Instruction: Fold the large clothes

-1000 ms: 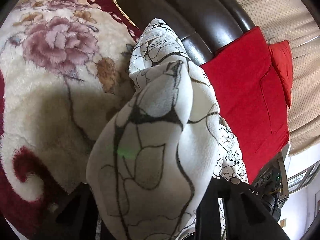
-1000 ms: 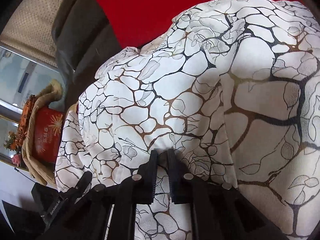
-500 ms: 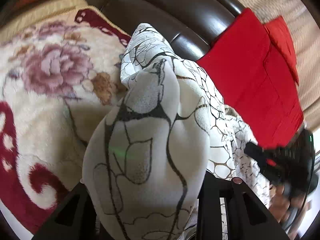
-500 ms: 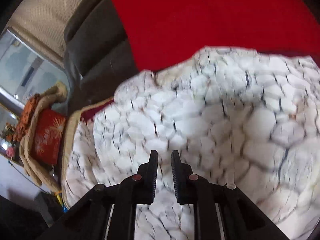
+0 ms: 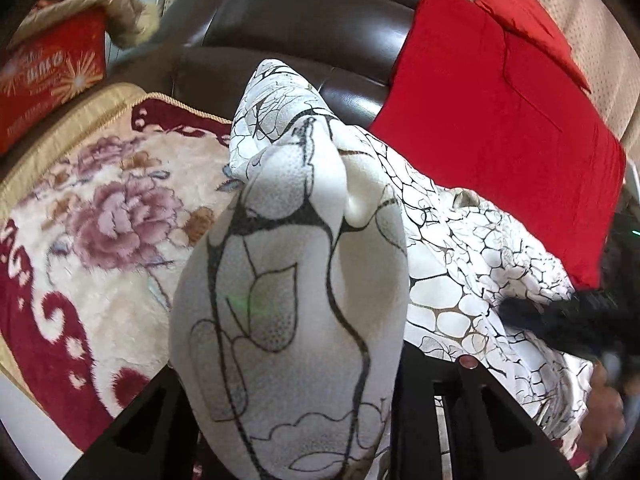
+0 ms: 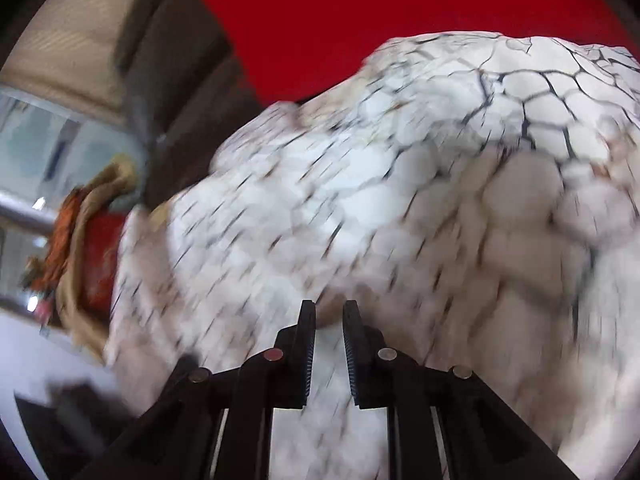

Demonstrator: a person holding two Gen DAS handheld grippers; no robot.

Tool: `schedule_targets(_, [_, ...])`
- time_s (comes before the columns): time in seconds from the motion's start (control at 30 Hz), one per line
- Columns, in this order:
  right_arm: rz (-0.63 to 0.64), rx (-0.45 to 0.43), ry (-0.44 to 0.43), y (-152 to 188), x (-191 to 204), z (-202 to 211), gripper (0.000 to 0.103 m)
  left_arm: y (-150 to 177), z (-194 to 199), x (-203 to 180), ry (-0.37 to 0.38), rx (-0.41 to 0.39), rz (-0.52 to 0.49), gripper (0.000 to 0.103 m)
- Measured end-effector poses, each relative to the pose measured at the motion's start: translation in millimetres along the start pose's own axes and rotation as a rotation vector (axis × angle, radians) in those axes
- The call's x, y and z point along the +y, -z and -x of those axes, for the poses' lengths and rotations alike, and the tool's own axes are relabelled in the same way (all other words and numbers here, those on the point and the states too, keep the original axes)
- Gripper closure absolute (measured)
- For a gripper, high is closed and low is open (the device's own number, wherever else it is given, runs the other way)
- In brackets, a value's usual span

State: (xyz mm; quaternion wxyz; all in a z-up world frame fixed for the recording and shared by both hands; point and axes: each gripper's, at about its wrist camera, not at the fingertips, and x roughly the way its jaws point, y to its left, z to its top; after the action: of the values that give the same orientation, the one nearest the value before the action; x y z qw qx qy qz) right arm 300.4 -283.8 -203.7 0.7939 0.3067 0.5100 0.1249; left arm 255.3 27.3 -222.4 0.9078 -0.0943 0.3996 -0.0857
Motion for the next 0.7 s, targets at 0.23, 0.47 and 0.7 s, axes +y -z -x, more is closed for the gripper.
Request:
schedule_targets(0.23, [0.155,0.039,0.114,55,9,0,0.087,7,14,-16,-0.041,-0.027,-0.052,0.077])
schedule_targets(0.47, [0.145,0.001,0.055,67,11,29,0.086,3,20,-22,-0.065,-0.049,-0.082,0.077])
schedule_targets(0.7, [0.151,0.075,0.086,80,-2,-2,0.087,1,19,-27,-0.074,-0.067,-0.116,0.077])
